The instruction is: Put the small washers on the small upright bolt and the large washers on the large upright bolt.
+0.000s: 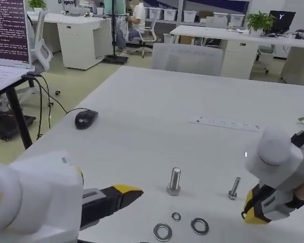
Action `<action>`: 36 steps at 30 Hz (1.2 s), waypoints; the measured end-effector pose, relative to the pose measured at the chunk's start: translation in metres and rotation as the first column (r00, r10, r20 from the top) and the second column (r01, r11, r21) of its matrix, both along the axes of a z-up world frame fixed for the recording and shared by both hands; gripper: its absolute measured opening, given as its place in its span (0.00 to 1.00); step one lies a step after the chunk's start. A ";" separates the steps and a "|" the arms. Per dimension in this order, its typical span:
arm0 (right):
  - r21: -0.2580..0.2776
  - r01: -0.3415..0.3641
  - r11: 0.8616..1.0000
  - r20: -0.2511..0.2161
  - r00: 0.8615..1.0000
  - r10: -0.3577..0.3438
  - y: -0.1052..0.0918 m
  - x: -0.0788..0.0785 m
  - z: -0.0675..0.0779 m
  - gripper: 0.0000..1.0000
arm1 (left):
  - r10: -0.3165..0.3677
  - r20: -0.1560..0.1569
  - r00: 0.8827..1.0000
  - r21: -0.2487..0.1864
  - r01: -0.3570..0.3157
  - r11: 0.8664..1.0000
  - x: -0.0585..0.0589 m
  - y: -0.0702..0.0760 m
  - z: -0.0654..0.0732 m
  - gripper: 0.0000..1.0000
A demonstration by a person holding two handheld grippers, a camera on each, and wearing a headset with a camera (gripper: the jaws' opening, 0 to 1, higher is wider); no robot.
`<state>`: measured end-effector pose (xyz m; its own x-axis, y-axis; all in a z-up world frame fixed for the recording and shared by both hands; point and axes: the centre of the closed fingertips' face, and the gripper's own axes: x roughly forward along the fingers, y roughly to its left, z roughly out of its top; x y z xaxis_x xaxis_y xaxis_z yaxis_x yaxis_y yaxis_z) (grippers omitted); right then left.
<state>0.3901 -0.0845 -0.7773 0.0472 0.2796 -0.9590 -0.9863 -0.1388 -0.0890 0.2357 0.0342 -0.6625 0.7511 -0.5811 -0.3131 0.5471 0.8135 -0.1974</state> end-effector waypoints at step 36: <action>-0.032 -0.047 0.998 0.060 0.997 0.049 0.028 0.051 0.022 0.12 | 0.027 -0.025 0.999 -0.013 -0.028 1.000 0.004 0.006 -0.010 0.70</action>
